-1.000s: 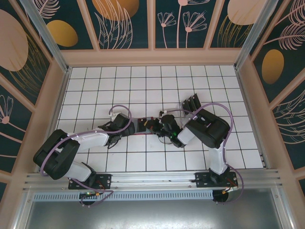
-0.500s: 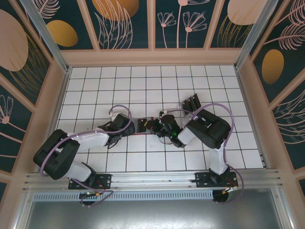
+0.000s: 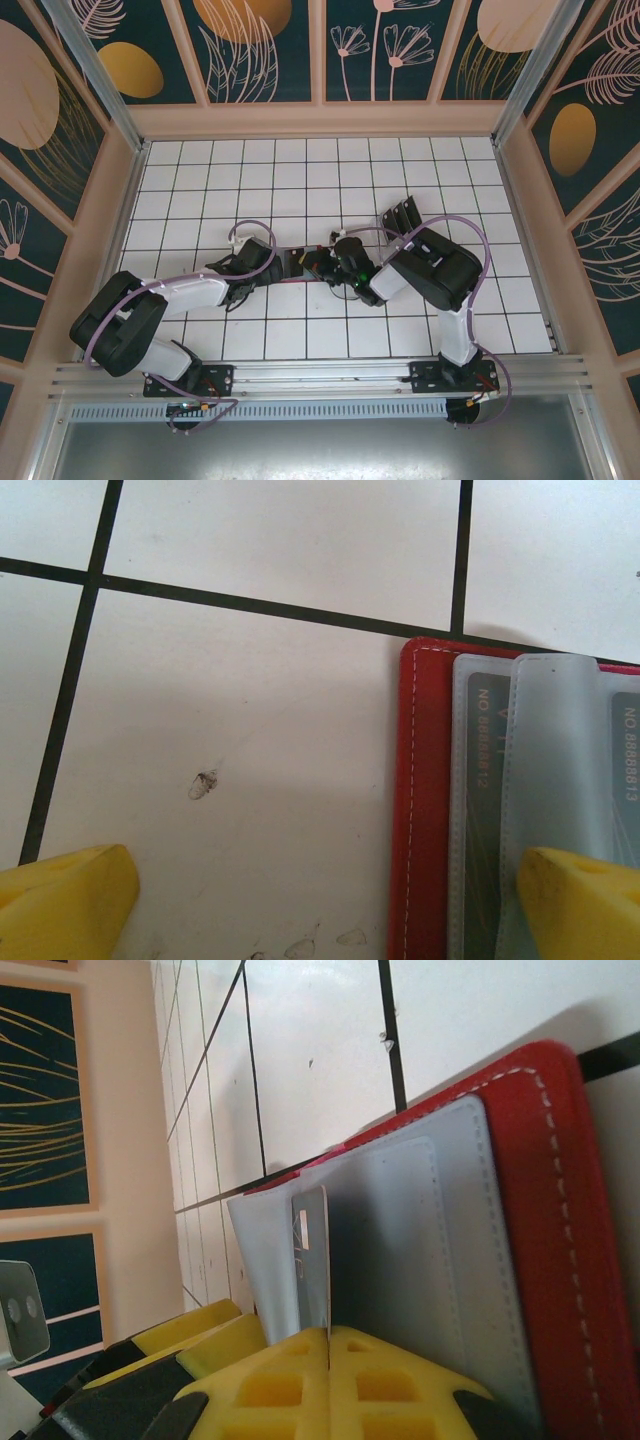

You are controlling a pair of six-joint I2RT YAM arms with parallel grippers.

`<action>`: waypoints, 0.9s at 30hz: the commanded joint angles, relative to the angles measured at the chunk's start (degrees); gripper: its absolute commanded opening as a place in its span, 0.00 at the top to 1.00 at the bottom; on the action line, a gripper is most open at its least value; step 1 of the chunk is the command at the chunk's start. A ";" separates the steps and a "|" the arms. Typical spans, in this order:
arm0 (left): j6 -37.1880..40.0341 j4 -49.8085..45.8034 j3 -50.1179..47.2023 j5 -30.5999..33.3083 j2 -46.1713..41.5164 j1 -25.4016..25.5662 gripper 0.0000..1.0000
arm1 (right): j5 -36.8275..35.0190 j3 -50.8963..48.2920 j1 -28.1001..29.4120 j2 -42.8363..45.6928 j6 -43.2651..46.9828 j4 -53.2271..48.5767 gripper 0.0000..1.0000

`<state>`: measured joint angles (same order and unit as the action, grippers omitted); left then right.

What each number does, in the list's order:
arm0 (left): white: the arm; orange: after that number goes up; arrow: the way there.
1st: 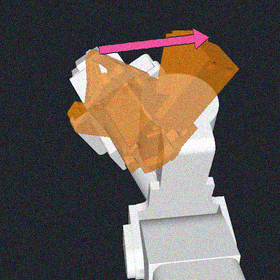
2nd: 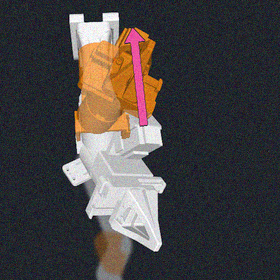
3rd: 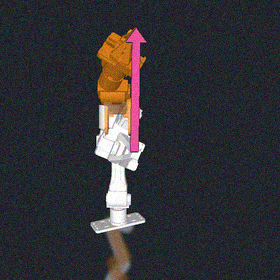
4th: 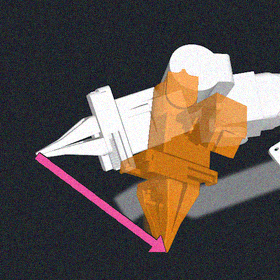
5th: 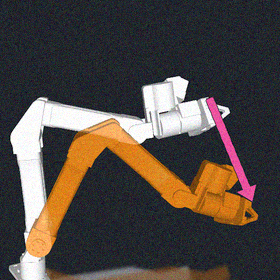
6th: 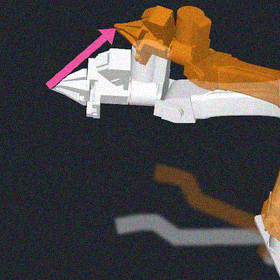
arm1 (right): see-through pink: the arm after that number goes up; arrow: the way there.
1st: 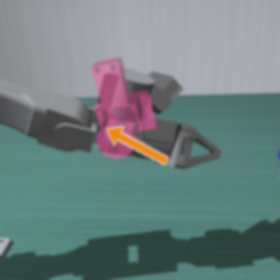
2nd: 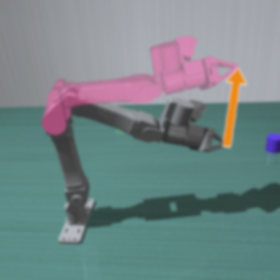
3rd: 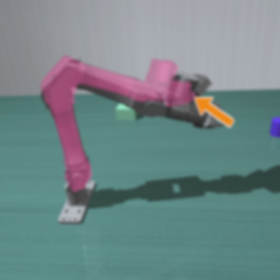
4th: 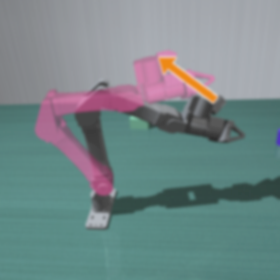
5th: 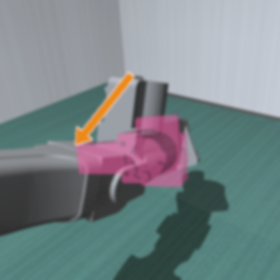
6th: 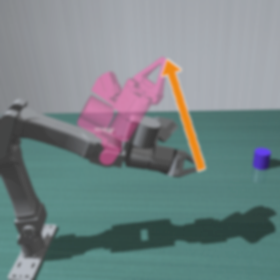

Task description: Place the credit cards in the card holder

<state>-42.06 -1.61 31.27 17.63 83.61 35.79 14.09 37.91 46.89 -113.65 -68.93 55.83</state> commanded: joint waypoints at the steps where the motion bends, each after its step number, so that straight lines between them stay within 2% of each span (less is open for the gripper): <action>1: -0.32 -5.64 -2.52 -0.60 1.18 -0.31 0.01 | 1.03 0.88 1.17 -2.25 2.62 -7.85 1.00; 3: -0.59 -5.60 -2.61 -0.54 0.76 -0.35 0.02 | 0.69 1.31 1.18 -1.57 3.53 -9.63 0.98; 10: -1.99 -5.86 -2.01 -0.92 -2.36 -0.34 0.01 | -1.88 3.63 1.18 2.90 8.55 -18.88 0.74; 18: -0.34 -7.88 1.15 0.46 -5.63 -2.31 0.01 | -7.01 8.75 1.36 8.02 16.06 -33.39 0.59; 27: 1.48 -8.76 2.24 -0.22 -7.29 -6.21 0.01 | -12.86 16.29 1.98 10.48 23.66 -46.89 0.57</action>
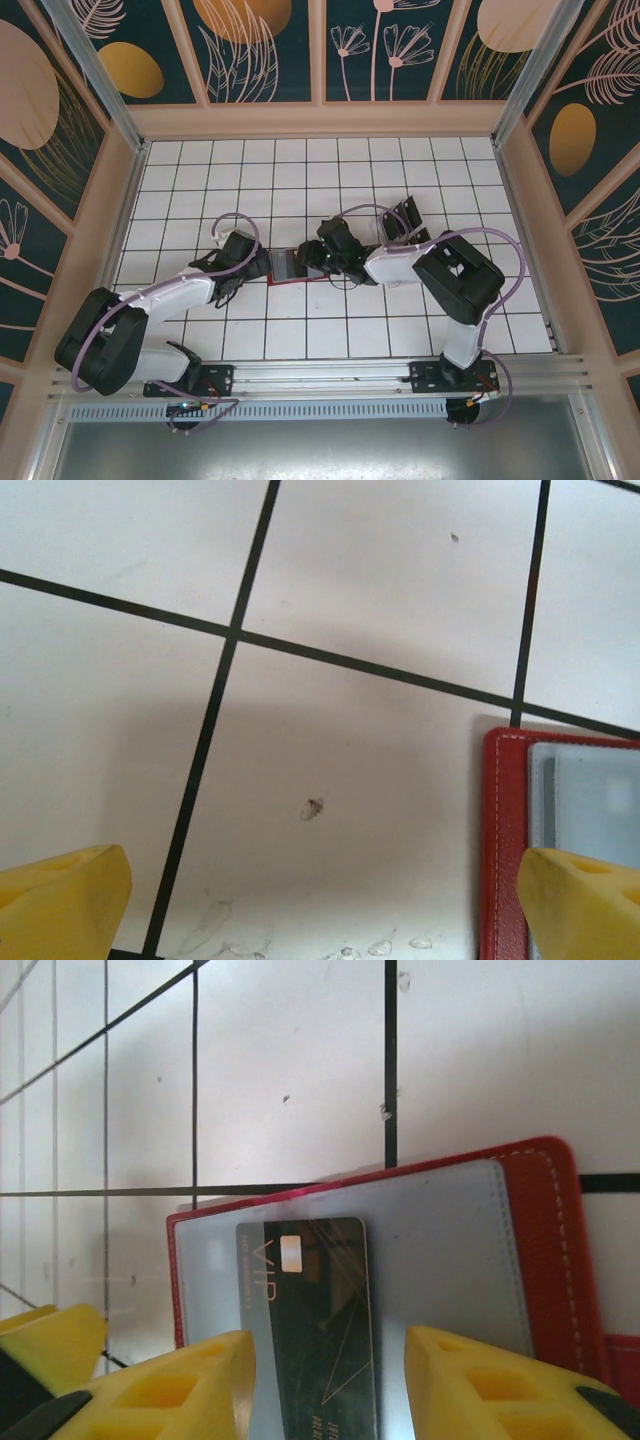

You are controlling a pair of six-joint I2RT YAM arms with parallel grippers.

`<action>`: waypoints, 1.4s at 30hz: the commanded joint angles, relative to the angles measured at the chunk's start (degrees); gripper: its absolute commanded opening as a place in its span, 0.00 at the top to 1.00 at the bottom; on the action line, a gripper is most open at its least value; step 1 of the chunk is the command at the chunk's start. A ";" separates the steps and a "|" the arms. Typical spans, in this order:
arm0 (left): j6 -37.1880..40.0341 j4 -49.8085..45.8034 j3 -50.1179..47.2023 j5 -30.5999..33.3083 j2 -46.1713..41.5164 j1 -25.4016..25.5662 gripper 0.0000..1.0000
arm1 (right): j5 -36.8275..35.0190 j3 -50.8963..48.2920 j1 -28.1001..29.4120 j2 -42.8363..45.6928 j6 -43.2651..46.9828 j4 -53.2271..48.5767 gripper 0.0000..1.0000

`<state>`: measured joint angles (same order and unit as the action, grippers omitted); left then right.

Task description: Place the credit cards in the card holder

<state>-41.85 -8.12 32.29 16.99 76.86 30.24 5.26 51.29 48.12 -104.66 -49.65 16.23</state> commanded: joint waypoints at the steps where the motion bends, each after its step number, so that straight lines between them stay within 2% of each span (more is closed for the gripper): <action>1: 1.27 -2.25 1.18 0.32 -0.29 -0.77 0.01 | -4.56 3.77 0.90 1.25 5.17 -8.43 0.58; 8: 1.15 -2.34 0.45 0.42 1.20 -0.81 0.01 | -5.86 6.59 1.38 -0.82 7.48 -12.09 0.61; 26: 1.77 -1.33 0.84 0.24 6.34 -0.80 0.01 | -3.26 8.08 1.56 -4.56 7.51 -9.99 0.71; 42: 2.40 0.21 1.48 -1.08 8.31 -0.77 0.01 | -1.83 11.79 4.03 -7.49 7.21 -10.16 0.80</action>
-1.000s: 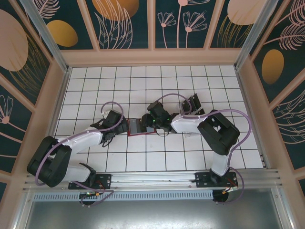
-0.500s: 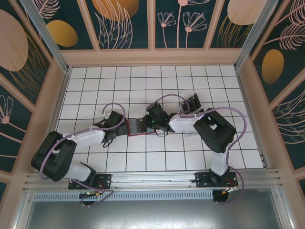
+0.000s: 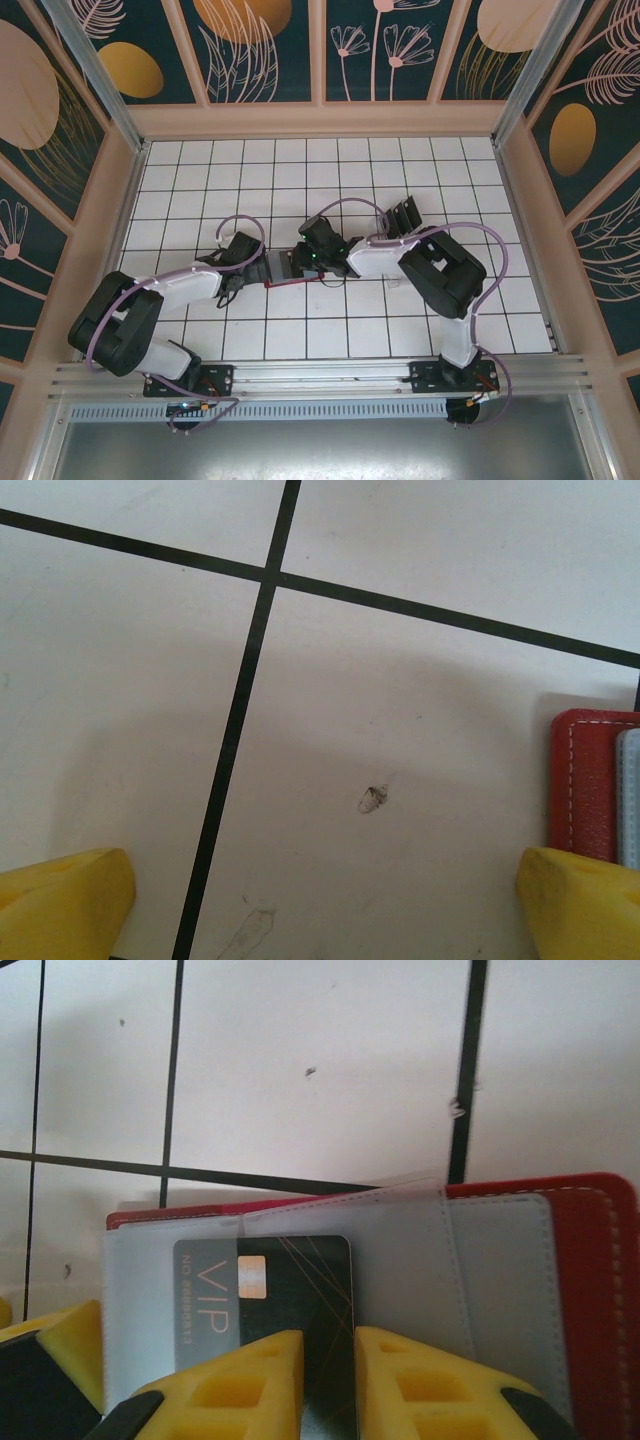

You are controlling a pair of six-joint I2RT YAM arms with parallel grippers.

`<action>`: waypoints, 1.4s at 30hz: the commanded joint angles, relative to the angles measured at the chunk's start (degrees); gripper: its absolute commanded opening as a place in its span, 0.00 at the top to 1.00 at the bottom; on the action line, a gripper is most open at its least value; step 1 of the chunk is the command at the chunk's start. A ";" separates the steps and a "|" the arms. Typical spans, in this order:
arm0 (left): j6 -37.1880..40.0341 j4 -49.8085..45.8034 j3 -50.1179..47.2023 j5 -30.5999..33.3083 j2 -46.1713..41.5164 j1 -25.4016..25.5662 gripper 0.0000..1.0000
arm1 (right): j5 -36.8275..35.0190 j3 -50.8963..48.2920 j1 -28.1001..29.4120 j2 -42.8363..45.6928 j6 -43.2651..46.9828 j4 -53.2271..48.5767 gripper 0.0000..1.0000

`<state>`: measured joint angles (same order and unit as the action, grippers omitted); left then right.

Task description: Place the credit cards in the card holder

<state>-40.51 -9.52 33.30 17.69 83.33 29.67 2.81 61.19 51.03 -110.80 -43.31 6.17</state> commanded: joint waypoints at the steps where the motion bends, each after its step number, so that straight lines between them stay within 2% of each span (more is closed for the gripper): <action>1: 1.13 1.61 0.46 -1.87 1.88 -0.27 0.02 | 0.70 2.09 1.31 -1.42 0.86 -0.11 0.80; 18: 1.31 1.31 0.97 -2.31 1.28 -0.24 0.02 | 4.74 3.58 2.51 -2.04 -0.99 2.35 0.81; 24: 2.01 -0.64 2.16 -0.86 -0.47 -0.28 0.01 | 3.16 1.63 2.51 1.09 -0.69 2.20 0.66; 27: 2.22 -1.53 2.47 -0.19 -1.67 -0.26 0.01 | 2.30 0.08 2.42 2.56 -0.53 2.14 0.63; 36: 2.18 -3.49 1.39 0.65 -4.11 -0.24 0.01 | 2.60 -5.05 1.87 4.13 -1.90 4.53 0.63; 42: 1.92 -3.45 -0.15 -0.76 -4.44 -0.23 0.01 | 3.43 -5.50 1.98 4.79 -1.93 5.07 0.71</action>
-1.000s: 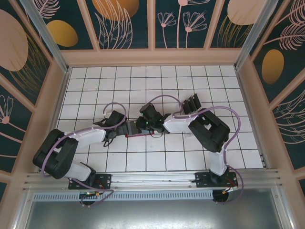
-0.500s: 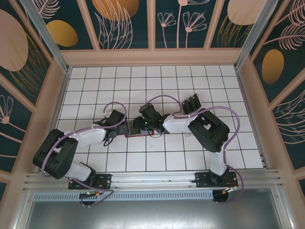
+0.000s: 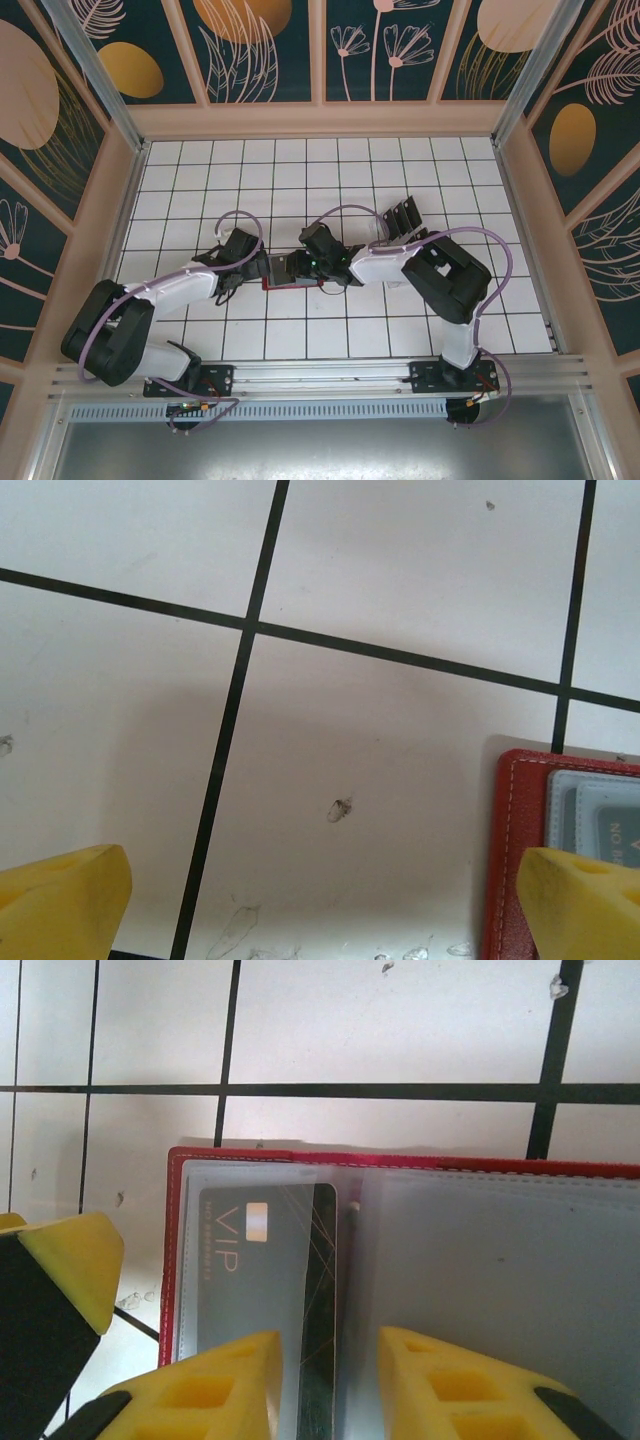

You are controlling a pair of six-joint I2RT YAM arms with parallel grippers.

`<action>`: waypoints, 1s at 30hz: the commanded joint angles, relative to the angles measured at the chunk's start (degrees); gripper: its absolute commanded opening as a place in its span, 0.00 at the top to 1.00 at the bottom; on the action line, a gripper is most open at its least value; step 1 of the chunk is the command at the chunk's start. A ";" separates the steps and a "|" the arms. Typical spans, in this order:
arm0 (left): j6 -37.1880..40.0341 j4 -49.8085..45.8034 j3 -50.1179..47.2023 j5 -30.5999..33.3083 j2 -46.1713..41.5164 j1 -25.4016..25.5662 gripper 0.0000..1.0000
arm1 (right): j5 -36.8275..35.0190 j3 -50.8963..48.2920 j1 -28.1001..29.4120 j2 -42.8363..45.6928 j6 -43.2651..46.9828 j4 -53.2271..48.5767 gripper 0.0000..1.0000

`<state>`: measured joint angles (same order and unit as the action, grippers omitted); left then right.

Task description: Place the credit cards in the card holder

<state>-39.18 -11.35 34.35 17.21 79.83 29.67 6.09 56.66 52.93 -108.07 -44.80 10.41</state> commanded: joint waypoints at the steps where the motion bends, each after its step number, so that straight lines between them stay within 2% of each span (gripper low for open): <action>1: 0.51 -1.57 -1.51 -0.57 -1.01 -0.24 0.01 | 0.24 -1.02 0.17 2.18 -0.42 0.84 0.72; 26: 0.11 1.77 -4.29 -5.10 0.70 -0.23 0.02 | 4.46 3.83 2.09 -1.92 -1.75 1.62 0.79; 30: 0.16 1.69 -4.21 -5.22 0.51 -0.25 0.01 | 3.30 3.37 2.19 -0.77 -1.60 0.95 0.78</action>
<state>-39.20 -10.76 31.11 15.00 79.44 29.61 9.54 59.09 54.54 -108.97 -45.76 10.81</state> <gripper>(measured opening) 0.985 0.220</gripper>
